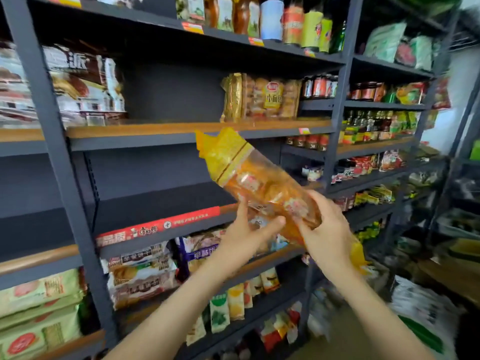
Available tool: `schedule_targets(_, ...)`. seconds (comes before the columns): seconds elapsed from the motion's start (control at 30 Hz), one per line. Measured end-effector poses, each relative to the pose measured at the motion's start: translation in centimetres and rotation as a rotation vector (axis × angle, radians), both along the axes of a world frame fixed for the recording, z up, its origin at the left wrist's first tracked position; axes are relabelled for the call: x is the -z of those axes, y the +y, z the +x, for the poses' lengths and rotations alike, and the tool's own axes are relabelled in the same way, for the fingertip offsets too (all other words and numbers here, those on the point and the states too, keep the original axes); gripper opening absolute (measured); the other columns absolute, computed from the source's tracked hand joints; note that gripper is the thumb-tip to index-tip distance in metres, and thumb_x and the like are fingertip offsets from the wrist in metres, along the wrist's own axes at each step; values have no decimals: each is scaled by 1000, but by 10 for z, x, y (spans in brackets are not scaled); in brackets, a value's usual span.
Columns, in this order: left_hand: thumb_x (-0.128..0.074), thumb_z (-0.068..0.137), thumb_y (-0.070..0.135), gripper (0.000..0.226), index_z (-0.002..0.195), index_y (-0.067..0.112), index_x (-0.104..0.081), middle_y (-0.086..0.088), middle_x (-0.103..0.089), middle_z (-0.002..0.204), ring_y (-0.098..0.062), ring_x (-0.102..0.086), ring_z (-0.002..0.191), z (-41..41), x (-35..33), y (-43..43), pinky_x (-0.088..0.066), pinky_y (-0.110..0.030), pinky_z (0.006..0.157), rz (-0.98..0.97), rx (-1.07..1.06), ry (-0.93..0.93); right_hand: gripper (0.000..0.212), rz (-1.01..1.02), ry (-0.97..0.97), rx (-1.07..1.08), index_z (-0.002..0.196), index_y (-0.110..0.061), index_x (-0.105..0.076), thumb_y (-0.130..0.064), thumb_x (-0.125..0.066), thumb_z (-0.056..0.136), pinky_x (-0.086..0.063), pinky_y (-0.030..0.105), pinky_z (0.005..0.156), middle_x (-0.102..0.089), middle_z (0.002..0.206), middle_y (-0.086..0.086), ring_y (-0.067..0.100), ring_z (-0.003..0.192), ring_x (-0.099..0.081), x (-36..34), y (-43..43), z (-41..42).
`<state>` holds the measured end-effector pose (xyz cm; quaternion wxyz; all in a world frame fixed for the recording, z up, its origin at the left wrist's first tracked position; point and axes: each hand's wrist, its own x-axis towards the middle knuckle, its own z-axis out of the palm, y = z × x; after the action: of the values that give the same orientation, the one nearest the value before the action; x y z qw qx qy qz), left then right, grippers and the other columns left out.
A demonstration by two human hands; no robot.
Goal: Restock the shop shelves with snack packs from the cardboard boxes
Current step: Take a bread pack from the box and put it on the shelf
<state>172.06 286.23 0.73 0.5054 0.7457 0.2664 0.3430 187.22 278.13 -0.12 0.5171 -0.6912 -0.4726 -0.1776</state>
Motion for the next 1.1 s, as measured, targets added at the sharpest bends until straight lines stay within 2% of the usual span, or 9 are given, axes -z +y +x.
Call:
schedule_targets(0.17,-80,60,51,93,136,27,-32,-2,-64,123,-15,-64,110,37,0,-23,-52,-36,94,-335,-8,-501,66,-11,-344,-54,121,-7,-61,-5,-84,59,-49,41,74,-66,98,8,34,87,-64,15,3,-7)
schedule_targets(0.33,-74,68,20,57,122,22,-55,-13,-69,111,-32,-67,104,20,3,-6,-52,-52,93,-360,-292,-614,77,-327,-431,-360,149,-16,-29,-37,-66,85,-41,46,104,-45,143,6,26,130,-42,23,5,-24)
schedule_targets(0.4,-71,71,12,56,125,13,-56,-20,-68,113,-36,-67,103,3,7,3,-54,-52,89,-404,-265,-591,72,-508,-320,-565,152,-36,-16,-50,-53,92,-23,37,116,-21,156,-14,10,142,-17,12,-1,-27)
schedule_targets(0.5,-61,86,3,39,125,3,-56,-18,-70,107,-32,-69,92,-29,13,14,-58,-40,71,-461,-225,-540,54,-664,90,-850,136,-60,-28,-57,-52,88,-33,13,100,-32,139,-36,-22,118,-36,-8,-2,-22)
schedule_targets(0.6,-64,84,6,35,119,8,-59,-14,-70,102,-29,-68,89,-61,13,25,-56,-39,72,-485,-151,-515,61,-468,456,-761,135,-46,-39,-53,-63,78,-38,25,99,-44,142,-15,-2,125,-45,-8,18,-3)
schedule_targets(0.7,-66,72,12,39,110,12,-60,-9,-70,92,-24,-69,80,-88,6,36,-55,-35,66,-465,-92,-479,103,-500,493,-630,151,-39,-6,-42,-76,75,-19,41,114,-6,159,-14,11,146,-10,6,38,-1)
schedule_targets(0.8,-69,79,6,40,116,12,-56,-3,-72,84,-16,-70,70,-106,-9,47,-56,-28,58,-376,-67,-304,134,-371,-266,-466,148,-38,19,-46,-84,63,5,40,116,25,155,-17,6,143,20,7,53,-18)
schedule_targets(0.9,-67,84,-1,34,114,15,-59,-3,-72,94,-13,-71,77,-112,-21,53,-57,-27,66,-106,-88,26,137,-161,-985,-310,153,-26,7,-32,-90,56,9,51,117,9,161,2,24,148,12,-14,62,-52)
schedule_targets(1.1,-67,80,16,45,121,25,-54,-1,-68,107,-20,-66,97,-127,-34,67,-54,-47,85,284,-23,366,127,-273,-1223,-228,149,-12,-31,-39,-92,41,-3,53,116,-50,139,11,28,136,-38,-35,88,-91)
